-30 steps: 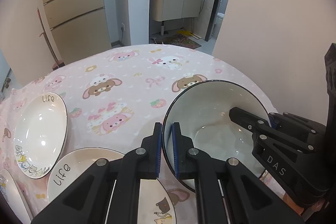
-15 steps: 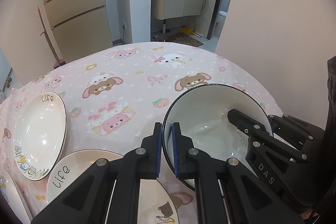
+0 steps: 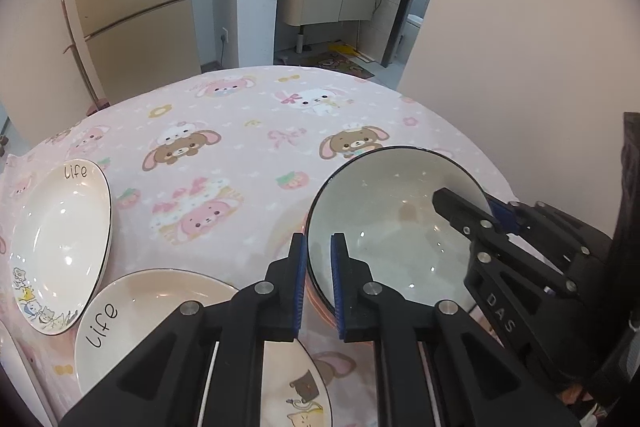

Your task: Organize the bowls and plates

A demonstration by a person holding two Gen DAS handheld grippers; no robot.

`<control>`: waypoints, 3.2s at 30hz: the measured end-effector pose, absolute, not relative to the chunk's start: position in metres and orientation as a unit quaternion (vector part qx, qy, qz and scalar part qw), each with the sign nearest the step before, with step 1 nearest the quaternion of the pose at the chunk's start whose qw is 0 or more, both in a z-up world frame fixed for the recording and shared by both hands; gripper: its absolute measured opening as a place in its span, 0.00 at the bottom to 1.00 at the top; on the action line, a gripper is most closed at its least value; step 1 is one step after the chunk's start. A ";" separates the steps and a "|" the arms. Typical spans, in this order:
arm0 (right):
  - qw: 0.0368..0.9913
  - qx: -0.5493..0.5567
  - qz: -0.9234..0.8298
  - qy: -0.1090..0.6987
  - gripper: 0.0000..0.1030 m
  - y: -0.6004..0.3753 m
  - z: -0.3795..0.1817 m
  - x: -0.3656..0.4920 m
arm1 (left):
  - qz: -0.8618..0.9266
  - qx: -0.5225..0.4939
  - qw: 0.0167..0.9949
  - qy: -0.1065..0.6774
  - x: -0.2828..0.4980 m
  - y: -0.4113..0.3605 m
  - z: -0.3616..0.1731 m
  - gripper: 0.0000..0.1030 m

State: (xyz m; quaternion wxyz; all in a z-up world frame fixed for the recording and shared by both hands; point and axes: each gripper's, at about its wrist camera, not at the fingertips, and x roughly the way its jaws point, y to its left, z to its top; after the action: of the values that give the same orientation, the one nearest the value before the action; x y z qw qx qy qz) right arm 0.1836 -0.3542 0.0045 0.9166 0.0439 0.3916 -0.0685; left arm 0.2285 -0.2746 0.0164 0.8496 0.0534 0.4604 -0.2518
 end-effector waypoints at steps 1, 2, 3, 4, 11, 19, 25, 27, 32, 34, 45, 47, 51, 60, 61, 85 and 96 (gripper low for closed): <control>0.916 0.046 -0.067 0.392 0.13 -0.355 0.005 0.184 | -0.253 0.052 0.850 0.460 0.227 -0.274 0.017 0.12; 0.916 0.048 -0.066 0.392 0.14 -0.356 0.005 0.184 | -0.253 0.053 0.850 0.459 0.225 -0.273 0.018 0.13; 0.916 0.052 -0.062 0.394 0.14 -0.357 0.005 0.184 | -0.253 0.054 0.850 0.458 0.224 -0.273 0.019 0.15; 0.915 0.059 -0.056 0.396 0.14 -0.360 0.006 0.184 | -0.254 0.056 0.851 0.456 0.222 -0.272 0.020 0.16; 0.923 0.113 -0.028 0.367 0.15 -0.381 0.024 0.172 | -0.248 0.057 0.858 0.446 0.218 -0.266 0.026 0.18; 0.921 0.087 -0.044 0.377 0.08 -0.376 0.020 0.180 | -0.244 0.050 0.858 0.450 0.218 -0.262 0.027 0.18; 0.917 0.113 -0.037 0.381 0.07 -0.384 0.013 0.178 | -0.244 0.052 0.863 0.439 0.215 -0.261 0.032 0.24; 0.921 0.116 -0.032 0.370 0.07 -0.384 0.018 0.172 | -0.245 0.050 0.862 0.441 0.215 -0.260 0.032 0.24; 0.928 0.113 -0.005 0.356 0.07 -0.376 0.025 0.152 | -0.269 0.047 0.848 0.454 0.207 -0.260 0.027 0.21; 0.924 0.119 0.014 0.363 0.07 -0.373 0.022 0.147 | -0.276 0.034 0.837 0.470 0.208 -0.260 0.023 0.18; 0.931 0.107 0.009 0.350 0.07 -0.360 0.026 0.134 | -0.262 0.053 0.869 0.417 0.190 -0.253 0.046 0.18; 0.934 0.105 0.005 0.342 0.07 -0.359 0.032 0.129 | -0.258 0.050 0.877 0.401 0.185 -0.246 0.054 0.18; 0.941 0.101 0.012 0.323 0.07 -0.352 0.046 0.118 | -0.251 0.029 0.884 0.394 0.174 -0.229 0.066 0.76; 0.966 0.080 0.031 0.242 0.53 -0.322 0.082 0.088 | -0.214 0.031 0.947 0.240 0.114 -0.180 0.118 0.84; 0.969 0.078 0.029 0.233 0.55 -0.318 0.084 0.085 | -0.211 0.027 0.952 0.221 0.107 -0.173 0.123 0.84; 0.987 0.043 0.027 0.151 0.99 -0.263 0.102 0.061 | -0.145 0.018 0.984 0.098 0.039 -0.072 0.126 1.00; 0.979 0.051 0.033 0.194 0.89 -0.263 0.069 0.066 | -0.107 -0.010 0.980 0.169 0.044 -0.028 0.067 1.00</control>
State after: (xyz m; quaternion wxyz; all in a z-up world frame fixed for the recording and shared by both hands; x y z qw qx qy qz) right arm 0.0660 -0.2626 0.0690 0.9790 0.0509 0.1944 0.0327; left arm 0.0436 -0.0278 0.0673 0.9797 -0.0101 0.1690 -0.1073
